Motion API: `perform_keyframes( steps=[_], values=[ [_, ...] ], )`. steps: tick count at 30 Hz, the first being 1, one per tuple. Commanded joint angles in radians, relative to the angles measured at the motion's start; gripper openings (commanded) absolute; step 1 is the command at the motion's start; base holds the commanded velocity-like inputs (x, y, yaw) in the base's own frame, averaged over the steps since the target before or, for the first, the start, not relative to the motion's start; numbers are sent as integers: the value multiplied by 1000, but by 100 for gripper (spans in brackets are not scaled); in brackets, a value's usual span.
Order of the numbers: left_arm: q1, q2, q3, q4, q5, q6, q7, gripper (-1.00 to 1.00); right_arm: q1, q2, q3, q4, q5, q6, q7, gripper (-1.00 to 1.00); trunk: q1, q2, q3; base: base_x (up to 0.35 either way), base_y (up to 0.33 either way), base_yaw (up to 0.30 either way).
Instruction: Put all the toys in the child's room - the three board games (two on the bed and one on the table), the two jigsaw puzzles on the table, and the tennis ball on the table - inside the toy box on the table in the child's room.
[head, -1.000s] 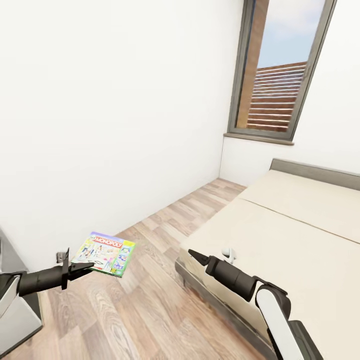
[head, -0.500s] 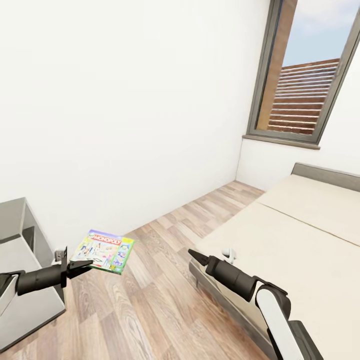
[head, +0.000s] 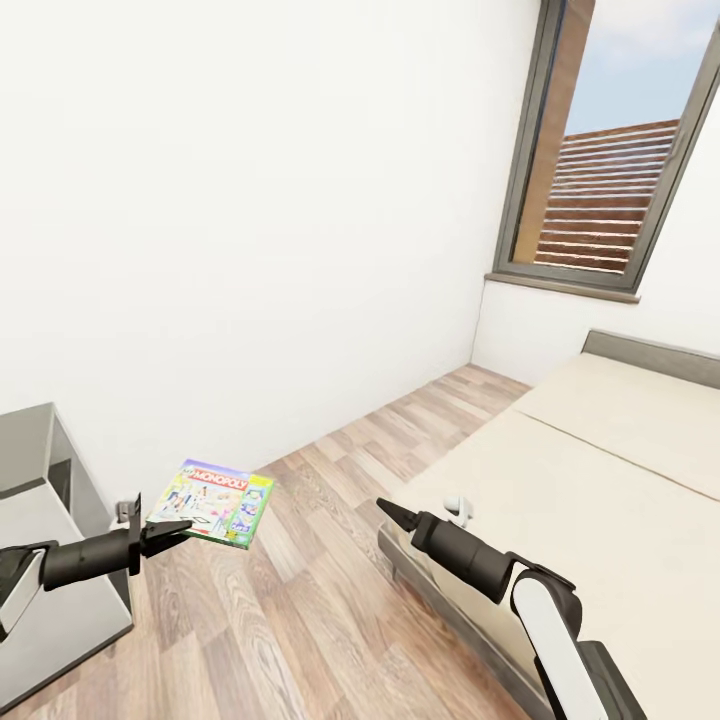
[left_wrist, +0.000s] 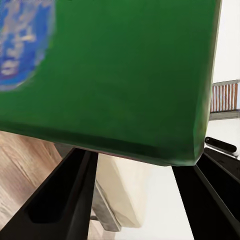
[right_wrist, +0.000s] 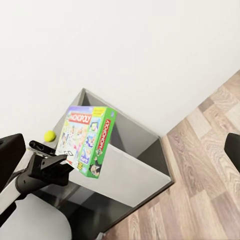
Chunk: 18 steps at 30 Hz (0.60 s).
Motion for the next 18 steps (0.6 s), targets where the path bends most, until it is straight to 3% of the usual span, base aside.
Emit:
perform_keyframes(
  steps=[1, 18],
  values=[
    [0, 0, 0, 0, 0, 7, -3, -100, -1, 1, -1, 0, 0, 5, 2, 100, -4, 7, 2, 0, 0, 0],
    [0, 0, 0, 0, 1, 7, -3, -100, 0, 1, -33, 1, -1, 5, 2, 100, -69, 126, 56, 0, 0, 0]
  ],
)
